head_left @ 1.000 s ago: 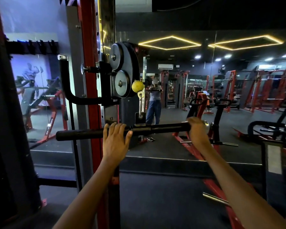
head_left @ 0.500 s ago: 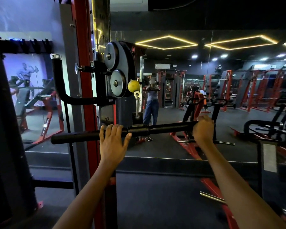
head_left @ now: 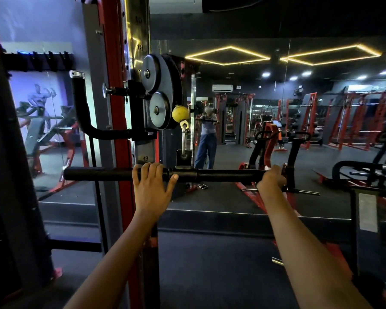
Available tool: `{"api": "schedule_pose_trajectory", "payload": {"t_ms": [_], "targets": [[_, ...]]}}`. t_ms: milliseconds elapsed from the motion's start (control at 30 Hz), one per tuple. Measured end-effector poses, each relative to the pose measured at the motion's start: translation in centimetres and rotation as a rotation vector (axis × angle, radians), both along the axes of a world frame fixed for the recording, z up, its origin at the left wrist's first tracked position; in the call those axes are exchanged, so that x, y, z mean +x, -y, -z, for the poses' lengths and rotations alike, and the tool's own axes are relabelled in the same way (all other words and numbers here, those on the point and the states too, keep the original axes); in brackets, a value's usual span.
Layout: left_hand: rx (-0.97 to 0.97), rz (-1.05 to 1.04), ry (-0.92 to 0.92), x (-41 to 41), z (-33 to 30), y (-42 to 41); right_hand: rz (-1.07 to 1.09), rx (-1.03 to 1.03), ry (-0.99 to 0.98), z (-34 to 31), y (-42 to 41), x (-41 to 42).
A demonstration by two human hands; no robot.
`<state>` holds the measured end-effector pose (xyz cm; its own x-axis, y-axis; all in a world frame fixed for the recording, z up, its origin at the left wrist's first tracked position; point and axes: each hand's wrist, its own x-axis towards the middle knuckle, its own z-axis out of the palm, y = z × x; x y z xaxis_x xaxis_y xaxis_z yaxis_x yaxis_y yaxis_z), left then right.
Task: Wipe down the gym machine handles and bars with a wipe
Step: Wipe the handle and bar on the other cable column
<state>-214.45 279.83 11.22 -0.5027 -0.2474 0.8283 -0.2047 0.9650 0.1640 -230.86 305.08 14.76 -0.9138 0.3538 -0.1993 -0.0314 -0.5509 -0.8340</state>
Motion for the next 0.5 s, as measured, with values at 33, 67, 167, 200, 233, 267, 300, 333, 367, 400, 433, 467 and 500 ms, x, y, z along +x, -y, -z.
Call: {"api": "schedule_pose_trajectory", "payload": {"t_ms": [33,67,167,200,233,267,300,333,367,400,433,467,500], "targets": [[0.009,-0.001,-0.002,0.1,0.0,0.0,0.020,-0.013,-0.032,0.5,0.5,-0.9],[0.018,-0.005,-0.002,0.2,0.1,0.1,0.034,0.003,-0.026,1.3,1.0,-2.9],[0.048,-0.018,0.006,0.6,0.5,0.6,0.145,-0.173,0.035,1.4,3.4,-4.1],[0.061,-0.023,0.015,0.7,0.7,0.7,0.129,-0.223,0.006,-0.1,4.4,-0.8],[0.071,-0.025,0.026,0.8,0.8,0.8,0.087,-0.216,-0.032,-1.0,5.4,1.5],[0.081,-0.023,0.034,0.9,0.9,0.8,0.044,-0.184,-0.068,-1.7,6.6,4.2],[0.087,-0.018,0.038,1.1,1.0,0.7,0.001,-0.173,-0.096,-2.0,7.8,6.2],[0.089,-0.014,0.042,1.2,1.2,0.7,-0.056,-0.178,-0.125,-1.7,9.0,7.6],[0.088,-0.011,0.044,1.4,1.3,0.6,-0.114,-0.221,-0.146,-1.5,9.8,8.8],[0.088,-0.005,0.046,1.5,1.4,0.6,-0.194,-0.247,-0.169,-1.0,10.3,9.8],[0.088,0.003,0.048,1.7,1.5,0.6,-0.259,-0.215,-0.204,-0.3,10.4,10.5],[0.086,0.009,0.050,2.0,1.6,0.6,-0.259,-0.171,-0.256,0.7,10.1,10.8],[0.078,0.018,0.050,2.1,1.6,0.7,-0.215,-0.102,-0.315,1.7,9.4,10.9]]}}
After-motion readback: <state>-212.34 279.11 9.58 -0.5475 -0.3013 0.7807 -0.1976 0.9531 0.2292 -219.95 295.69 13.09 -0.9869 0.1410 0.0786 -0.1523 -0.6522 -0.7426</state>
